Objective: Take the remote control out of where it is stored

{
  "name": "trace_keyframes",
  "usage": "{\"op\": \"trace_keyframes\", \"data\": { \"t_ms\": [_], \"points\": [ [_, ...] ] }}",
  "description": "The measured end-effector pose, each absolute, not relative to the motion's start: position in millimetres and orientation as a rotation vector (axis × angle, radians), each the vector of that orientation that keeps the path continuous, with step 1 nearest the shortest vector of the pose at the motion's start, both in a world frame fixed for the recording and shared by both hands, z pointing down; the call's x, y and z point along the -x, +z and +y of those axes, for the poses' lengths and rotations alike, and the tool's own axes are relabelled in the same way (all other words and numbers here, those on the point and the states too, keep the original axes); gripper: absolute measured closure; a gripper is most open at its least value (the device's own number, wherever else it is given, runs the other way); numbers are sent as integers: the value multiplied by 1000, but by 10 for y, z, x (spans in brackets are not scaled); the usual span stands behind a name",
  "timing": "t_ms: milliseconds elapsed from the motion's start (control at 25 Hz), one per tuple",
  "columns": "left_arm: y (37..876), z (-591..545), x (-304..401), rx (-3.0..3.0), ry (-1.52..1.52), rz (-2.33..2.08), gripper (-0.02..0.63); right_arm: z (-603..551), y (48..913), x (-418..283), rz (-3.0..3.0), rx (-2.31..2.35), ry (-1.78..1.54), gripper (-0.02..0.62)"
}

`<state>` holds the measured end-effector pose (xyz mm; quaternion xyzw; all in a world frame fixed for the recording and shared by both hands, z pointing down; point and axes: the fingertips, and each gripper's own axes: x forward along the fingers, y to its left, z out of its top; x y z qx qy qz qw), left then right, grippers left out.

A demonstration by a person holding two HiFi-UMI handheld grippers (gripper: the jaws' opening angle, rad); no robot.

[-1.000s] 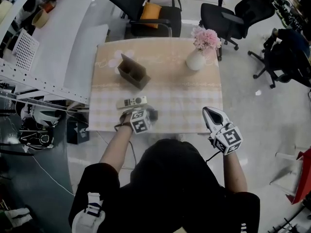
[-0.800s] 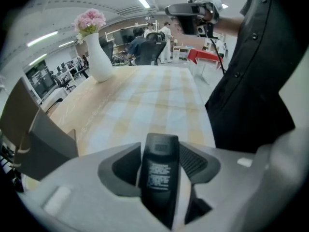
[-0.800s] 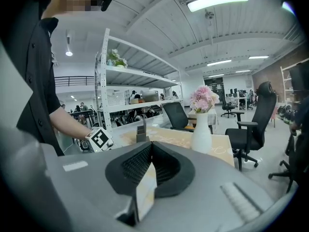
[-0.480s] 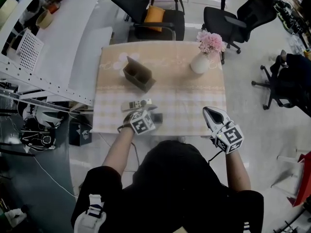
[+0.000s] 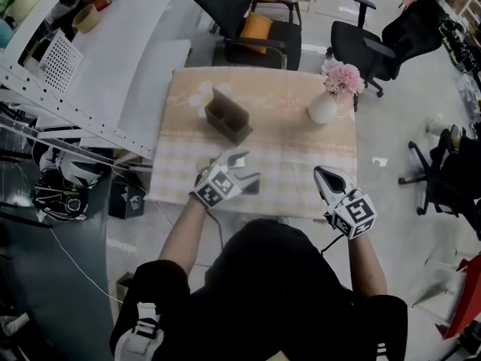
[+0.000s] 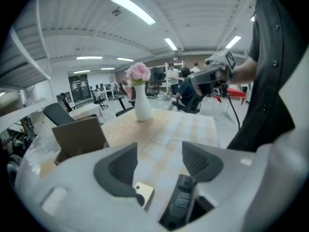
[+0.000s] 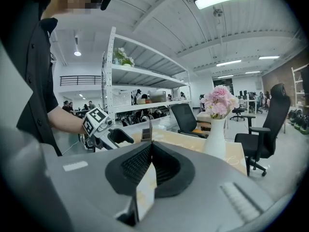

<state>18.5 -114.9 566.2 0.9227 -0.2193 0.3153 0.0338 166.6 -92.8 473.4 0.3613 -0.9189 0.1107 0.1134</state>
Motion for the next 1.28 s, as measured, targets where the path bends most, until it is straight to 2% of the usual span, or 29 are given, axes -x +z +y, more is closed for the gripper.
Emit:
{"op": "trace_keyframes", "data": {
  "t_ms": [120, 320, 560, 880, 1280],
  "points": [
    [5317, -1265, -64, -2832, 783, -833, 343, -1006, 4736, -1609, -2716, -1025, 337, 591],
    [4853, -1338, 248, -2802, 524, -1029, 354, -1114, 4689, -1476, -2744, -993, 336, 591],
    [4422, -1300, 705, -2763, 333, -1345, 448, -1253, 4588, -1419, -2802, -964, 322, 591],
    [4211, -1025, 1100, -2670, 179, -1618, 552, -1275, 4451, -1203, -2895, -902, 286, 591],
    [4249, -722, 1257, -2562, 149, -1761, 603, -1252, 4463, -957, -2947, -807, 284, 591]
  ]
}}
